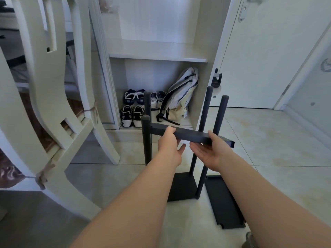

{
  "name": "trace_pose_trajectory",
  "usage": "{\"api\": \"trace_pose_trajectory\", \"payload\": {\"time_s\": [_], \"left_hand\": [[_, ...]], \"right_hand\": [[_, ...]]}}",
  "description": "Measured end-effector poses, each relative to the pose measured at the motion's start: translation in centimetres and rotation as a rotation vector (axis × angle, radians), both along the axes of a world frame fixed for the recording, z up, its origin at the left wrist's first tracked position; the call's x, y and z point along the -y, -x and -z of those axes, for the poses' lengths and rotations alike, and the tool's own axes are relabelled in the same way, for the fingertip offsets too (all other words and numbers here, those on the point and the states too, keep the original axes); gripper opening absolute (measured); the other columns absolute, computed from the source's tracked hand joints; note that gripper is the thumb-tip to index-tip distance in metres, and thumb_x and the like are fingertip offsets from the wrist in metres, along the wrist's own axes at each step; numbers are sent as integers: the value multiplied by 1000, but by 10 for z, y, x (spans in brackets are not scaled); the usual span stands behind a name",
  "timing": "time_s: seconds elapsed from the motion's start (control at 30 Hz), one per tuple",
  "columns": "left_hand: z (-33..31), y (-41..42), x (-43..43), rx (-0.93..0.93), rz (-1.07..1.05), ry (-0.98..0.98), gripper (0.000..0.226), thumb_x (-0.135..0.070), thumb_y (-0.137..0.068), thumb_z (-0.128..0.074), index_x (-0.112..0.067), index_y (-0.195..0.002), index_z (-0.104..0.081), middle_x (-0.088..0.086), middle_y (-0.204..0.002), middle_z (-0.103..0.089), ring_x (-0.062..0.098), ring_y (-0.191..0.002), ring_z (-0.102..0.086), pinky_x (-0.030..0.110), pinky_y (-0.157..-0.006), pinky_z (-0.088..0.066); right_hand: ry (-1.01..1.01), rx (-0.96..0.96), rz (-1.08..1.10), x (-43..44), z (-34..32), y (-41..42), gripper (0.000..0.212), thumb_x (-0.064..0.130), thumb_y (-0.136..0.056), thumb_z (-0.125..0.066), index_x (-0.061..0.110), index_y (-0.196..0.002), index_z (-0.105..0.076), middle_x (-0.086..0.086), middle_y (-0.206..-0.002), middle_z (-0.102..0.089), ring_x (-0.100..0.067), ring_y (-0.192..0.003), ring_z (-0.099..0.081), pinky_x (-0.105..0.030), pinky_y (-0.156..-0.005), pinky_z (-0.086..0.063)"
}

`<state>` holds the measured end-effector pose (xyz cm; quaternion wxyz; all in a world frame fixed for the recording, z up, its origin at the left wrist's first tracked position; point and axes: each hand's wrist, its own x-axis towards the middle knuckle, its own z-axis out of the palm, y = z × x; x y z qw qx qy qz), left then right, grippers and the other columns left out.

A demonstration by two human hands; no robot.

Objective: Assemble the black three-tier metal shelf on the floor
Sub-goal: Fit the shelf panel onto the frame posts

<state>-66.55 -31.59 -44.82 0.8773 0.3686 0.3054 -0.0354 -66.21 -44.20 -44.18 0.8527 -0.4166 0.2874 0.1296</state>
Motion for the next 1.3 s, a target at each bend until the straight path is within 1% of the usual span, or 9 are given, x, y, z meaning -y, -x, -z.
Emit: {"api": "trace_pose_trajectory", "payload": {"time_s": [0.23, 0.33, 0.47, 0.73, 0.93, 1.1, 1.17, 1.23, 1.3], "left_hand": [[3, 9, -4, 47, -24, 69, 30, -8, -93, -54, -11, -122, -60, 10, -114, -68, 23, -107, -66, 34, -79, -57], [6, 9, -3, 1, -15, 38, 23, -8, -95, -58, -10, -118, -60, 11, -109, -70, 25, -100, -70, 38, -87, -58], [9, 9, -1, -90, 45, -69, 16, -18, -98, -64, -13, -112, -58, 11, -104, -72, 24, -89, -74, 37, -83, -60], [13, 6, -3, -90, -8, -75, 21, -16, -95, -68, -10, -113, -58, 9, -80, -74, 24, -81, -75, 41, -88, -60], [8, 11, -21, -110, 184, -120, 28, -26, -95, -69, -10, -116, -57, 10, -99, -73, 24, -90, -74, 41, -81, -60], [-1, 27, -58, -381, 345, -372, 59, -51, -77, -80, -15, -117, -57, 0, -86, -62, 14, -66, -60, 25, -53, -52], [2, 27, -71, -370, 213, -508, 74, -53, -75, -81, -14, -130, -50, 4, -96, -62, 17, -79, -65, 29, -62, -58], [9, 20, -81, -273, 84, -746, 87, -52, -75, -81, -19, -141, -35, 9, -123, -58, 28, -110, -64, 43, -89, -58], [11, 16, -83, -81, 133, -888, 73, -51, -83, -74, -24, -140, -36, 0, -118, -58, 25, -102, -66, 41, -84, -58]], "right_hand": [[25, 14, -54, 4, 3, 1, 18, 14, -105, -54, -2, -113, -55, -31, -78, -71, -41, -69, -74, -45, -54, -62], [86, 64, -64, 6, 6, -1, 20, 14, -106, -51, -4, -115, -56, -26, -81, -74, -39, -74, -76, -43, -59, -63], [175, 146, -76, 7, 10, -3, 27, 16, -107, -50, -6, -122, -56, -27, -94, -74, -36, -80, -76, -41, -66, -64], [171, 127, -83, 0, 13, -5, 33, 22, -107, -52, -4, -126, -55, -26, -103, -72, -34, -83, -77, -38, -62, -64], [190, 135, -60, -6, 12, -10, 35, 23, -107, -51, -2, -132, -52, -27, -105, -71, -36, -86, -75, -39, -64, -64], [188, 144, -48, -4, 12, -13, 34, 21, -107, -51, -2, -132, -52, -26, -107, -71, -37, -86, -75, -41, -66, -64], [188, 142, -51, -4, 12, -12, 33, 22, -107, -51, -1, -131, -52, -25, -105, -72, -35, -81, -76, -41, -66, -65], [189, 141, -57, -4, 13, -11, 33, 22, -107, -51, -1, -130, -53, -24, -105, -72, -34, -81, -76, -41, -66, -64], [188, 142, -64, -3, 13, -11, 33, 22, -107, -50, -1, -131, -52, -25, -106, -71, -35, -83, -76, -41, -65, -64]]}}
